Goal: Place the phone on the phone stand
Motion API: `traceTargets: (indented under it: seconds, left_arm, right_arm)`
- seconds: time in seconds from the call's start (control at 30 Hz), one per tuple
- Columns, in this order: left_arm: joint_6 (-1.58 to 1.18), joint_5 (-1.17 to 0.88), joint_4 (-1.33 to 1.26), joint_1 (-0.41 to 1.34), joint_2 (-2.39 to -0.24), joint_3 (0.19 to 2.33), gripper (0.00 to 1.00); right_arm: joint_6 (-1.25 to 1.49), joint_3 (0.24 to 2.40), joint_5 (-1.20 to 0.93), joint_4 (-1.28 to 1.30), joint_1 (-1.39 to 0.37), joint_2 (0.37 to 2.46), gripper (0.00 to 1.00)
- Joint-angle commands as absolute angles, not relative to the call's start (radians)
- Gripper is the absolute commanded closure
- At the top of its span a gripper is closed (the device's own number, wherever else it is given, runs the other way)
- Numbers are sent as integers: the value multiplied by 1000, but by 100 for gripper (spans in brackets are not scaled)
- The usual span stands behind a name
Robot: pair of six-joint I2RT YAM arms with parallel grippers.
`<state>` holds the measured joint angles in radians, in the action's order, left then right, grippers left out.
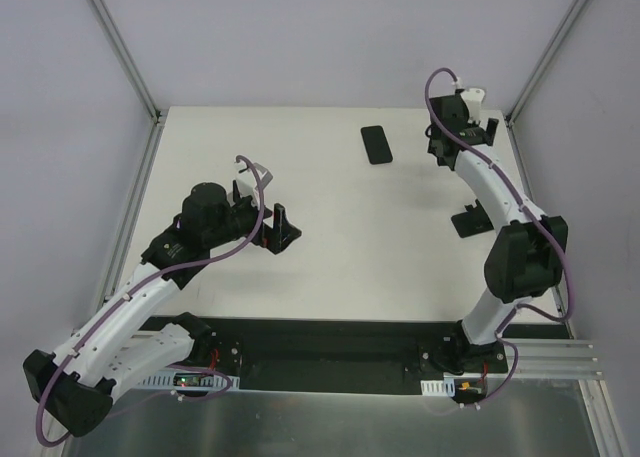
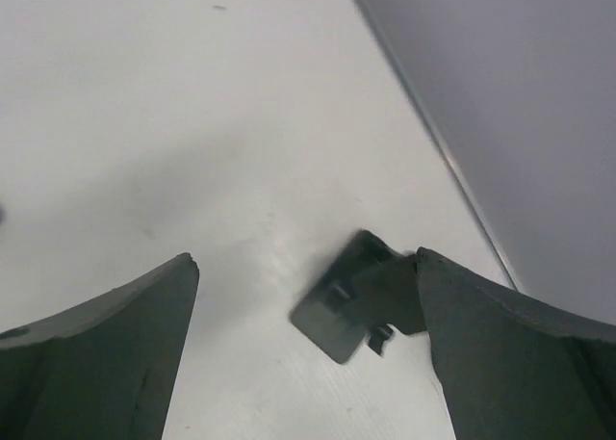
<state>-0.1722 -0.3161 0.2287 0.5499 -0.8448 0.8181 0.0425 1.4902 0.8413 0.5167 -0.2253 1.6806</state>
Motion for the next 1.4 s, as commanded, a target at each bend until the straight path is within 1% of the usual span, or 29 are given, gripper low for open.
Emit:
traceTargets:
  seconds: [0.0, 0.1, 0.17, 0.2, 0.3, 0.4, 0.53, 0.63, 0.83, 1.0, 1.07, 1.2, 1.37]
  left_arm:
    - [-187, -345, 193, 529, -856, 816, 1]
    - [-192, -348, 195, 517, -864, 816, 1]
    - [-195, -348, 195, 506, -873, 816, 1]
    - [-196, -350, 193, 503, -876, 816, 1]
    - [-196, -362, 193, 494, -891, 818, 1]
    - [-201, -379, 192, 485, -907, 819, 1]
    - [-207, -397, 190, 472, -922, 822, 1]
    - [-209, -406, 190, 468, -925, 825, 1]
    - [-210, -407, 190, 468, -924, 824, 1]
    - [-213, -407, 189, 468, -916, 821, 1]
    - [-215, -411, 189, 468, -914, 821, 1]
    - [-216, -413, 189, 468, -914, 822, 1]
    - [-218, -422, 190, 468, -911, 825, 1]
  right_arm:
    - [-202, 1670, 315, 420, -235, 1848, 3]
    - [-172, 1843, 145, 449, -235, 2009, 3]
    - [-129, 1942, 117, 509, -235, 2133, 2]
    - [-118, 2038, 83, 524, -235, 2169, 2]
    - [-80, 2156, 10, 551, -236, 2279, 2]
    - [-64, 2186, -66, 512, -239, 2345, 2]
    - [-83, 2267, -52, 546, -248, 2417, 3]
    - [-104, 2282, -67, 554, -255, 2447, 3]
    - [-143, 2338, 27, 595, -282, 2505, 3]
    - [-173, 2471, 84, 673, -310, 2588, 1]
    - [-173, 2479, 110, 677, -316, 2592, 1]
    - [-169, 2483, 118, 689, -318, 2594, 7]
    - [-163, 2577, 90, 787, -316, 2652, 8]
